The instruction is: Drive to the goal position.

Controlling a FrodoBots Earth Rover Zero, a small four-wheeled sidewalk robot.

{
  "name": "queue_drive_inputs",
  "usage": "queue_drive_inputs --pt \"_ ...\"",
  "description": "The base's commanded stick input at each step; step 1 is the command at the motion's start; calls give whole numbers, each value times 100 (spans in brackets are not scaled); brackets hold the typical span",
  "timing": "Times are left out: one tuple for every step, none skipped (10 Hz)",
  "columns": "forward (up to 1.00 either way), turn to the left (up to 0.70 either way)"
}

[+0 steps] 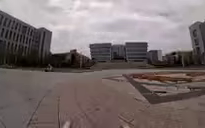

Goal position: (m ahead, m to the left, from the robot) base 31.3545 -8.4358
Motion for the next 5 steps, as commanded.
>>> queue_drive_inputs --pt "70 0" --pt "70 0" --pt "70 0" --pt "70 0" --pt "70 0"
